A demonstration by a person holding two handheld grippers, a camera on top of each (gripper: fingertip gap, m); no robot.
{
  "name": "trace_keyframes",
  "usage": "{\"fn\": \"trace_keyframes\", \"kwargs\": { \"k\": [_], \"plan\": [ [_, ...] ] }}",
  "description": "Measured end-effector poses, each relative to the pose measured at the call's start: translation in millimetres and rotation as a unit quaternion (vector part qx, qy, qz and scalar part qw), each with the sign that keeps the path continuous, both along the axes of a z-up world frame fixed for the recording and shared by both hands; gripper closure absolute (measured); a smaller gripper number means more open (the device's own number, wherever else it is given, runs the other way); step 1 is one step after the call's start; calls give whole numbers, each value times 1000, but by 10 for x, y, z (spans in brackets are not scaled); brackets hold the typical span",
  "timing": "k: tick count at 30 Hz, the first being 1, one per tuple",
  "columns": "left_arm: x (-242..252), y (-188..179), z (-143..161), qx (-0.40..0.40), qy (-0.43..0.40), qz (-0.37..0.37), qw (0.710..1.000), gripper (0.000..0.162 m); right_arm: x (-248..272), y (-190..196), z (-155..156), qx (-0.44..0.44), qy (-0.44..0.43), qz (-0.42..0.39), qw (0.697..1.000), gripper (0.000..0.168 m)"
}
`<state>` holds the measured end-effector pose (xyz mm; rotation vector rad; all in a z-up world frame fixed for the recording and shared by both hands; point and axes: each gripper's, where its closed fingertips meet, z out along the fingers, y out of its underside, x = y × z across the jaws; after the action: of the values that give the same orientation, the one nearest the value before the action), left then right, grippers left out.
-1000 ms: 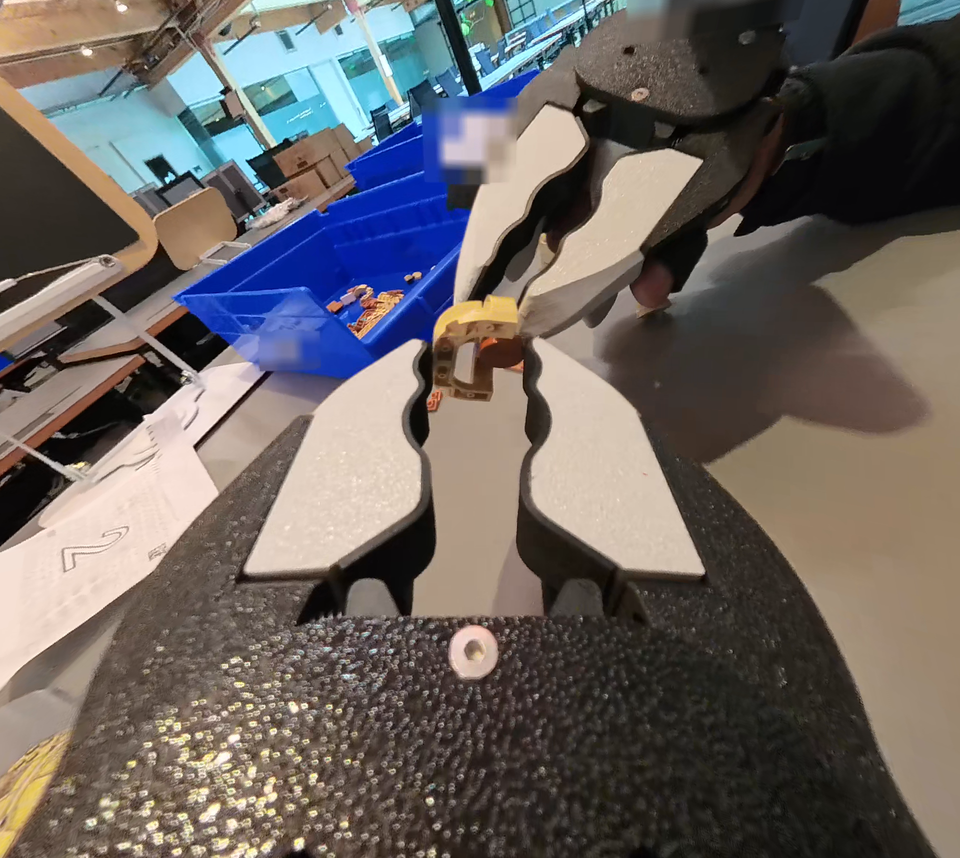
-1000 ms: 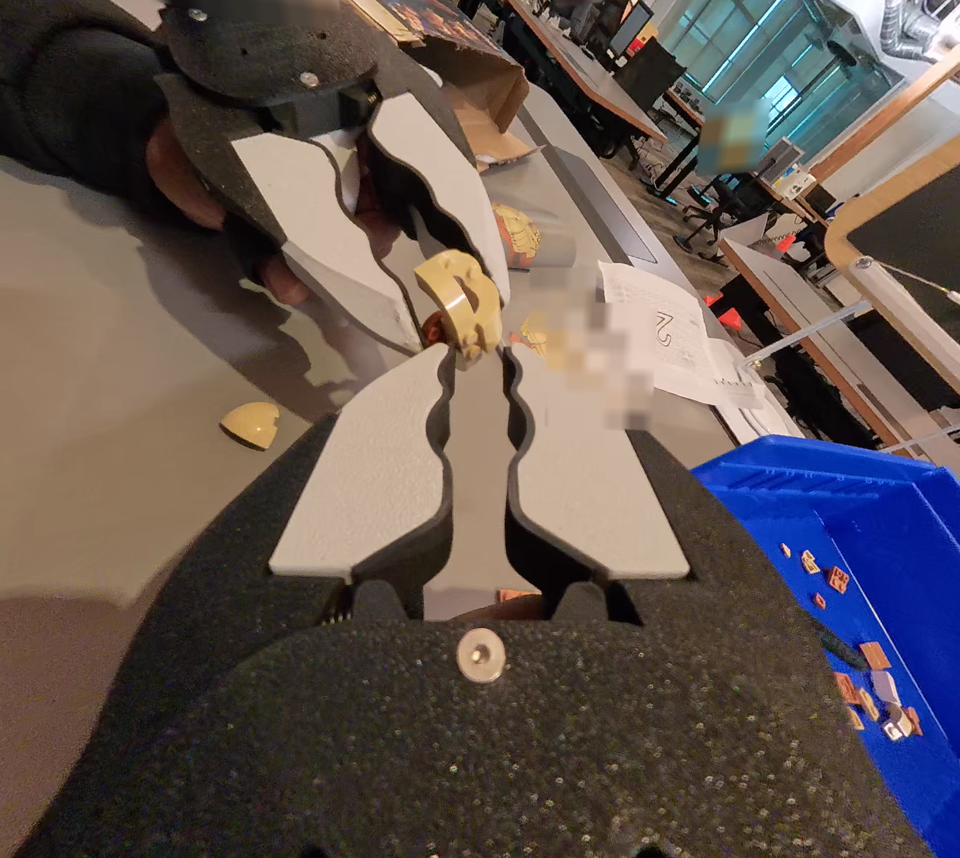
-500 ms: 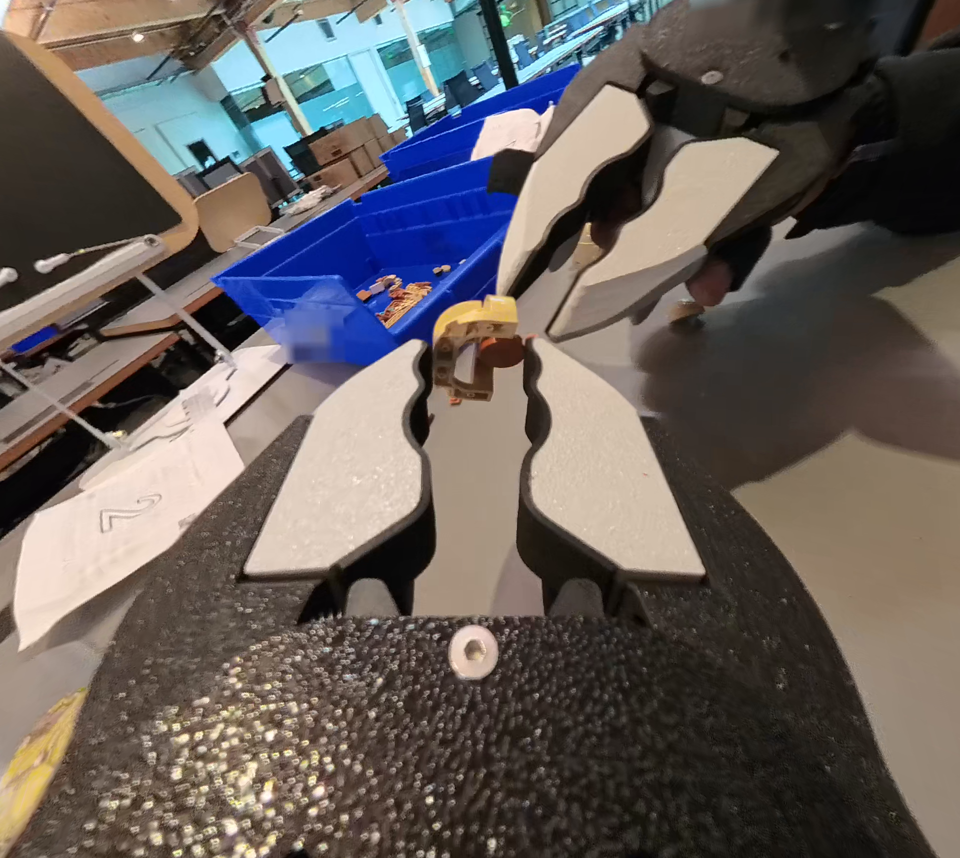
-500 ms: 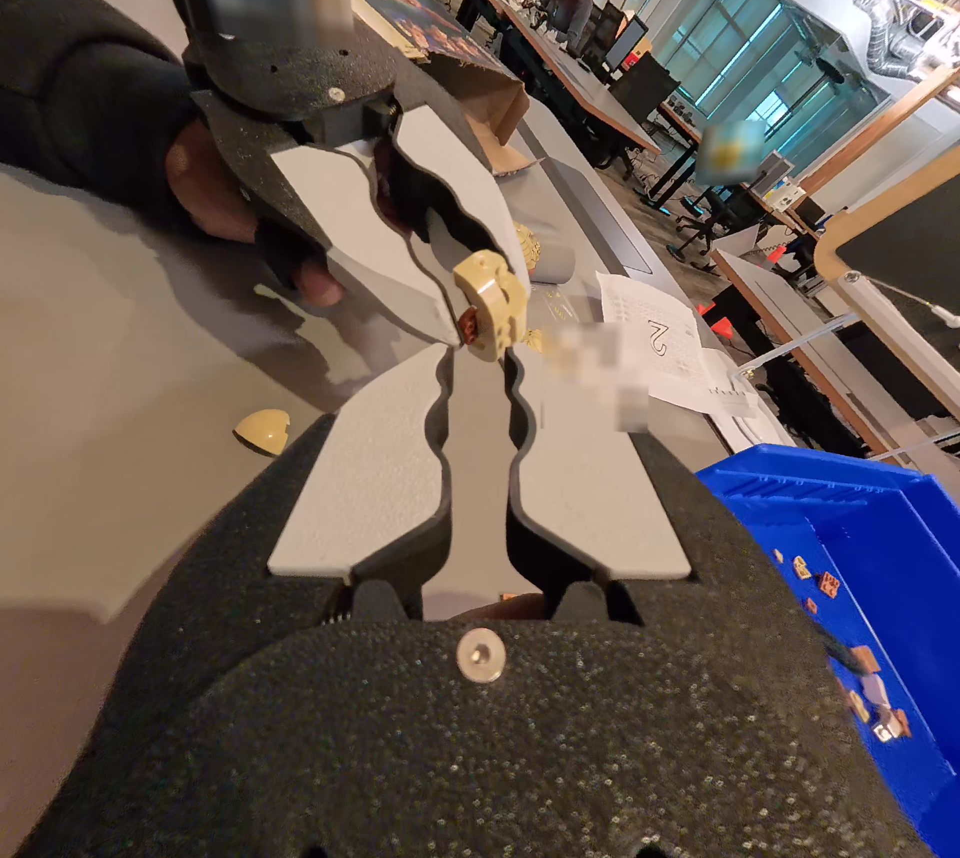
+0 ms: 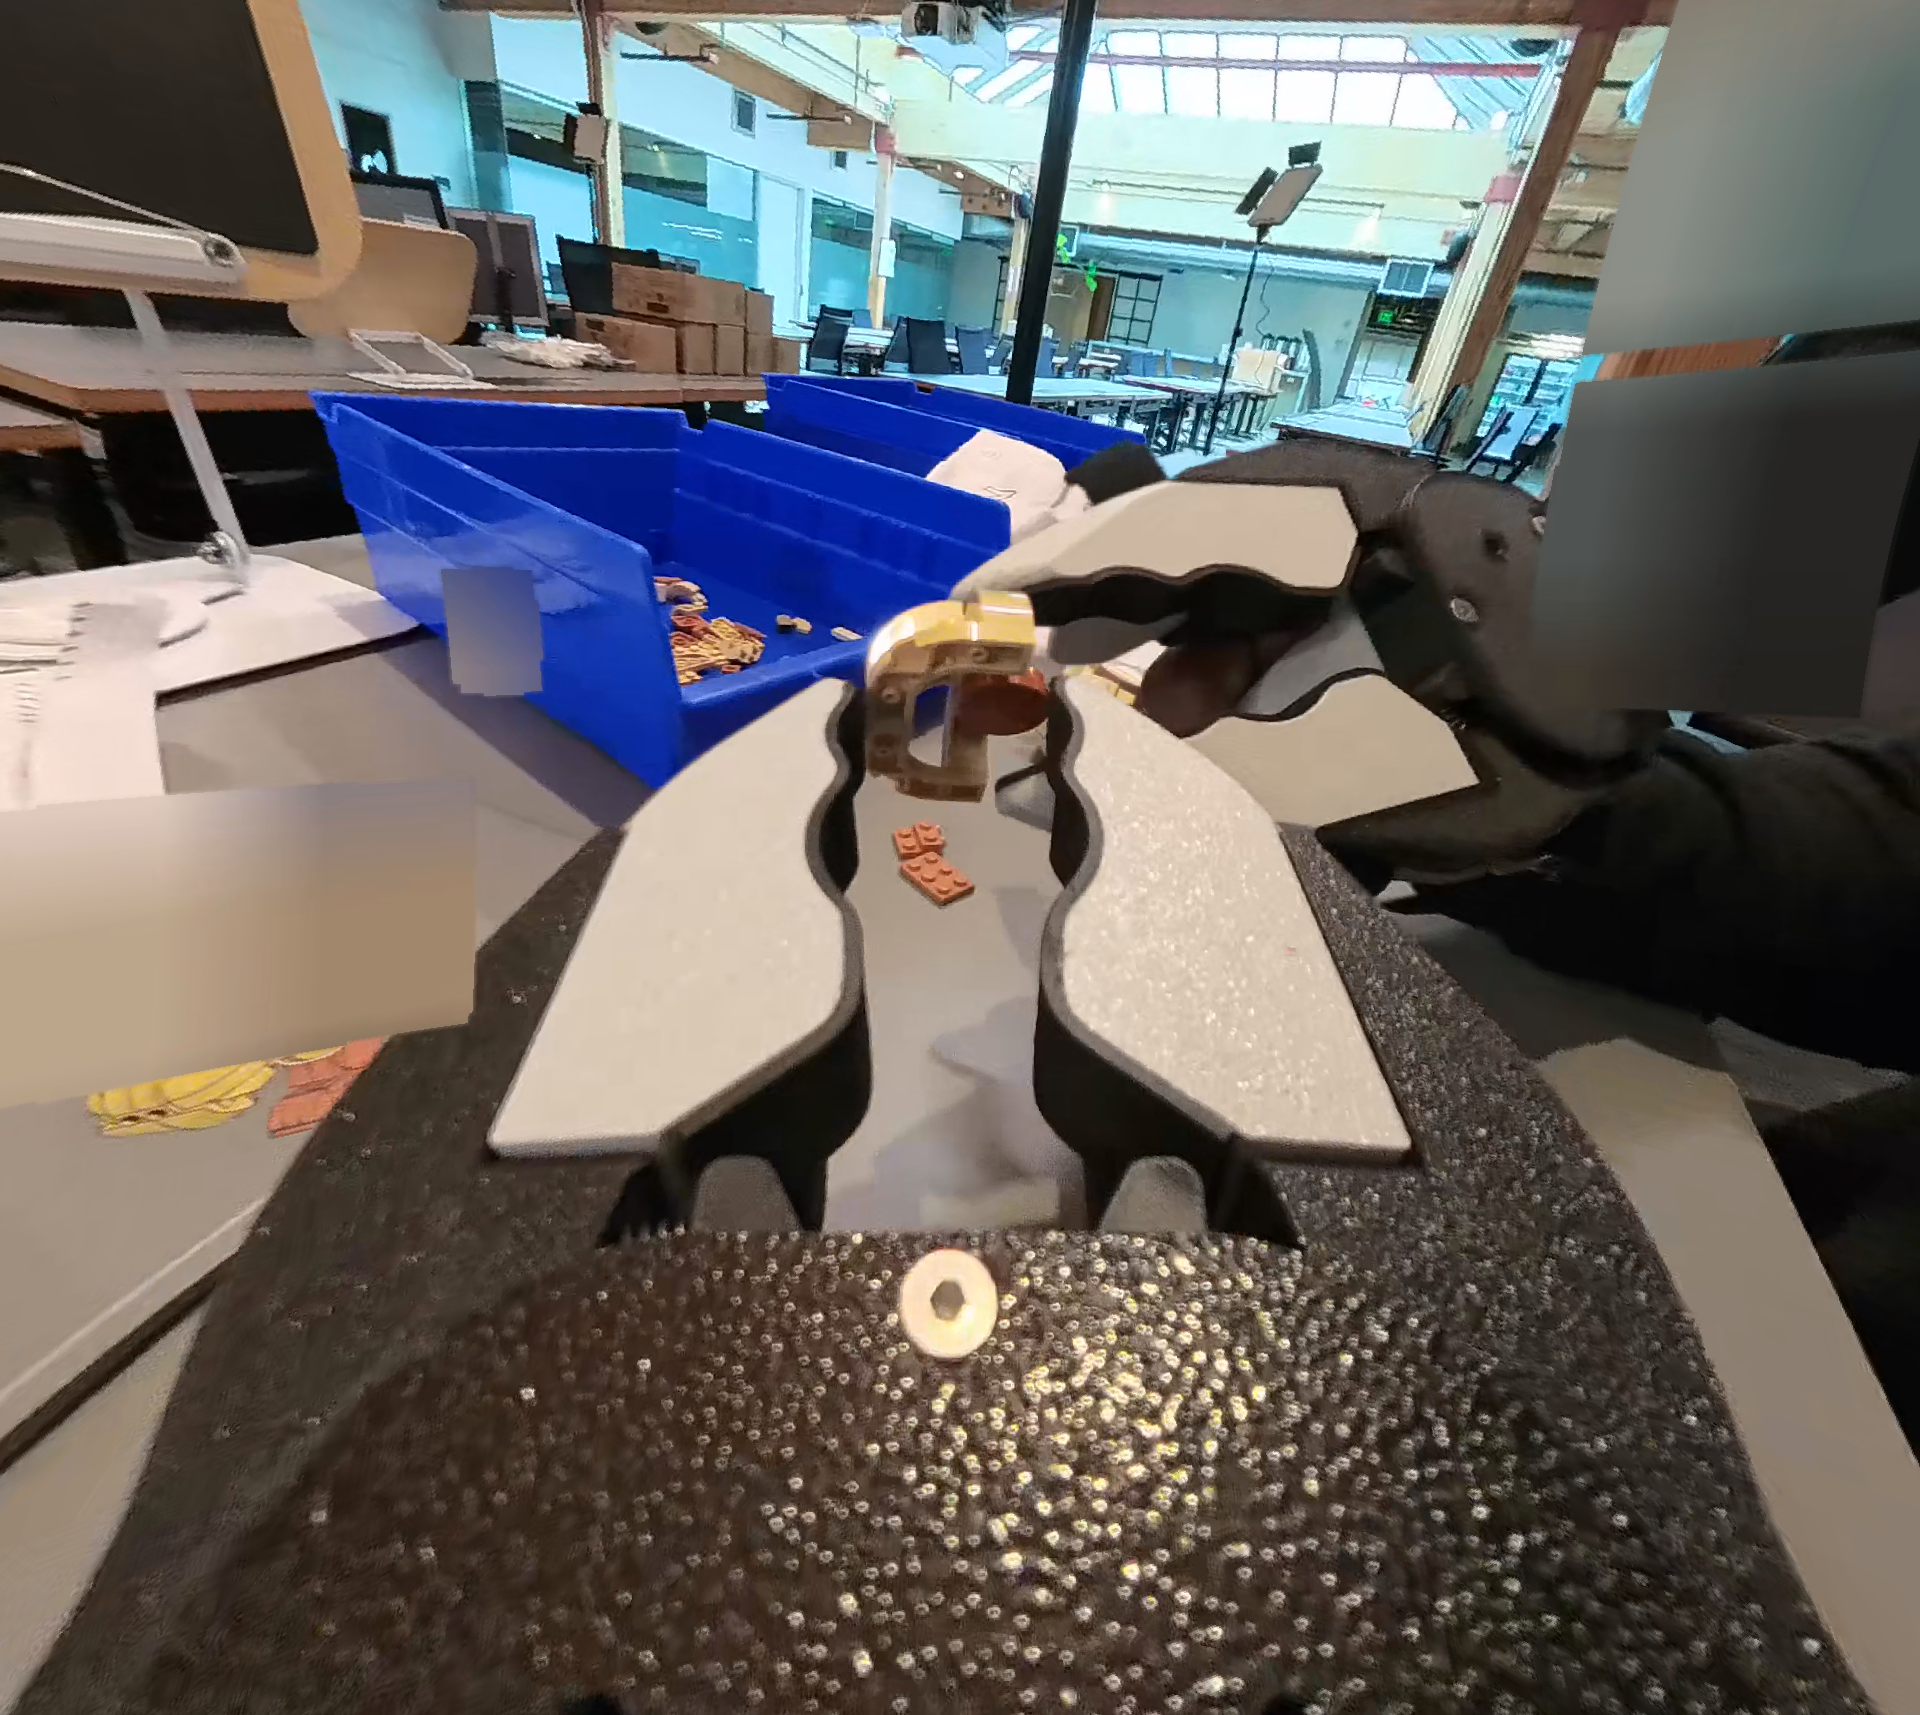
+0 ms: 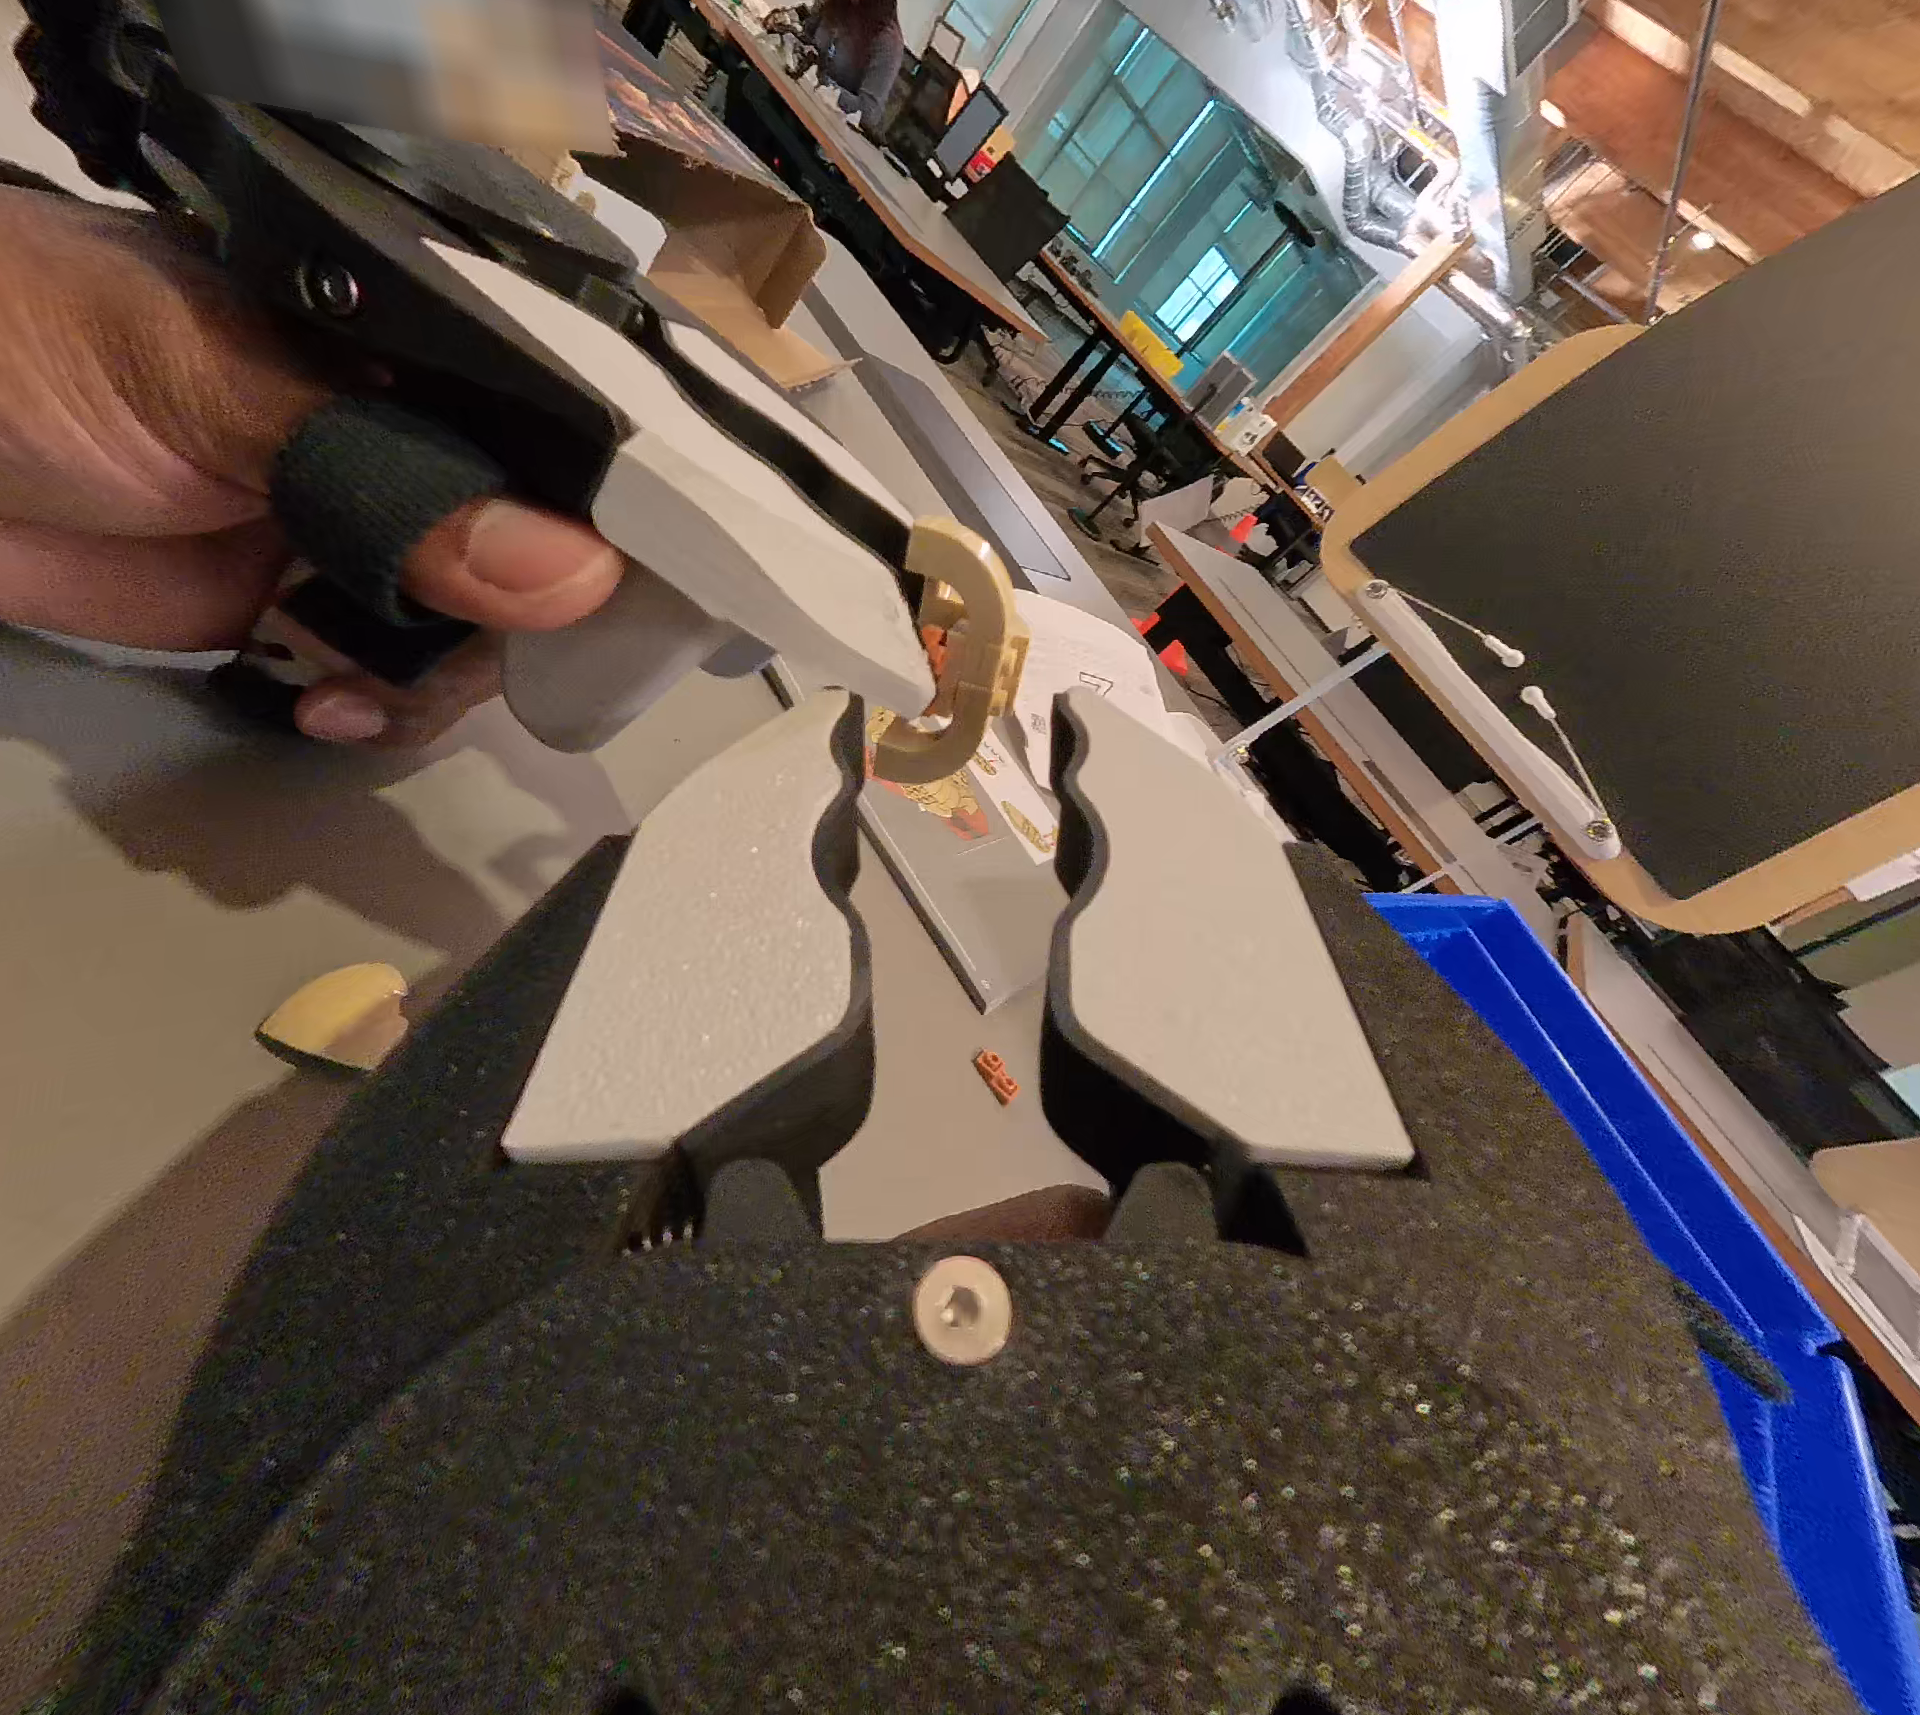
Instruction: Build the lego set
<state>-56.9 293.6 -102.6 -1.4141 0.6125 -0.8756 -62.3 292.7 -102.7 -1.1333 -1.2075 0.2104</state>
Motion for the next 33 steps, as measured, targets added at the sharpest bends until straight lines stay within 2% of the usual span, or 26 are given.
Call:
{"fn": "trace_keyframes", "kwargs": {
  "k": [6, 14, 22, 25, 29, 33],
  "plan": [
    [10, -8, -32, -3, 14, -14, 1000, 129, 5, 2, -30, 25, -11, 0, 1000, 137],
    [87, -91, -9, -38, -26, -76, 996, 129, 34, -31, -12, 35, -5, 17, 999, 146],
    [90, -198, 102, 6, -31, -122, 992, 125, 81, -101, 104, -19, 59, 75, 995, 147],
    [60, -265, 178, 51, -20, -139, 989, 124, 149, -155, 205, -54, 106, 123, 985, 147],
    [19, -363, 259, 138, 23, -162, 977, 123, 252, -402, 378, -108, 179, 250, 945, 147],
    [85, -539, 274, 188, 44, -202, 960, 125, 309, -603, 481, -112, 207, 324, 916, 147]
  ]
}}
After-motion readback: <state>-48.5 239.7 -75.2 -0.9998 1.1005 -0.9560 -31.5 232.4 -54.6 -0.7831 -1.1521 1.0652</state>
